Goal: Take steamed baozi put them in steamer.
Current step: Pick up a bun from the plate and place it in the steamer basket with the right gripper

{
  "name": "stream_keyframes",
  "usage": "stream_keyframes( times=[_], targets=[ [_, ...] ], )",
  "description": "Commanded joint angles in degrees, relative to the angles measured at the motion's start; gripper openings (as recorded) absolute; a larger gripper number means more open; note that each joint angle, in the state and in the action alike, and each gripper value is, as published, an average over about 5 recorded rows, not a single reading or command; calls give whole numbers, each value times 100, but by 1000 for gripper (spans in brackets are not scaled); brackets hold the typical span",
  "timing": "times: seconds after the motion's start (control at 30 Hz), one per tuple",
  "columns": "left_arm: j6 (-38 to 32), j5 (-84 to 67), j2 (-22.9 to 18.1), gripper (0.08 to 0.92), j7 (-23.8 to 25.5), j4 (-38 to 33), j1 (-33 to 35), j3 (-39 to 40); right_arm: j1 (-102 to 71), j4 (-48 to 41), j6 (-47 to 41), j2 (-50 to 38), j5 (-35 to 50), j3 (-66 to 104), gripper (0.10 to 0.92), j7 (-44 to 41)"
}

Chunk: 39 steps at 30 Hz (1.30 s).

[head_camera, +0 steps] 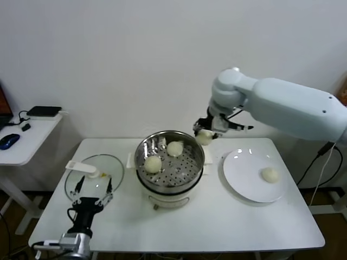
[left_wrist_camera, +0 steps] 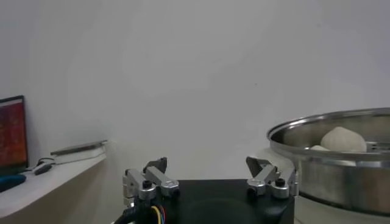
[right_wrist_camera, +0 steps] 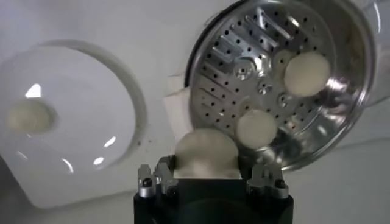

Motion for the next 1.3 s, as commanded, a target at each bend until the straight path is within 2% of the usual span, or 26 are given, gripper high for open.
stream_keyframes(
  times=[0.03, 0.73, 1.3],
  targets=[
    [20, 2, 22, 823, 0, -35, 20, -9, -348, 306, 313, 889, -607, 215, 670, 10],
    [44, 48, 57, 823, -17, 76, 38, -22, -1254, -228, 250, 1492, -819, 100, 670, 19],
    [30, 77, 70, 823, -10, 154, 14, 11, -1295, -241, -224, 1452, -209, -153, 677, -2]
  ],
)
